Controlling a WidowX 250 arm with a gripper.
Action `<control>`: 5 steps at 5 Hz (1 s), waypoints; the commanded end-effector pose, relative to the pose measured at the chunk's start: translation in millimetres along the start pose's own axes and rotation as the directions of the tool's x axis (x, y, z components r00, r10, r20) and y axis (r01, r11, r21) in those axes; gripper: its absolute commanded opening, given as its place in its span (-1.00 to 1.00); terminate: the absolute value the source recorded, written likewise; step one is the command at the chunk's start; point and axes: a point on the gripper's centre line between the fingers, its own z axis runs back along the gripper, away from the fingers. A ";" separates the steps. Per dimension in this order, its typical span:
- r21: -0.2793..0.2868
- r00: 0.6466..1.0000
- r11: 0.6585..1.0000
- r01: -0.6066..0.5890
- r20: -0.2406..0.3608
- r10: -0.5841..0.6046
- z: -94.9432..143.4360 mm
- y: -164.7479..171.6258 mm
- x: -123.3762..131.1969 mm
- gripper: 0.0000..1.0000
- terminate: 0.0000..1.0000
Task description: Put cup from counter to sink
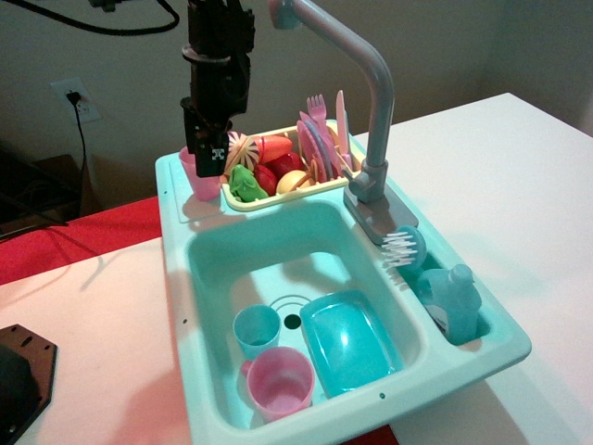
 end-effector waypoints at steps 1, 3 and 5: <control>0.017 1.000 1.000 -0.020 0.022 0.019 0.1 0.0 -2.2 1.00 -1.00; 0.039 0.999 0.999 -0.012 0.044 0.010 -3.2 -0.4 -5.6 -1.00 -1.00; 0.037 0.998 0.999 0.012 0.062 -0.015 -1.4 -5.7 -5.5 -1.00 -1.00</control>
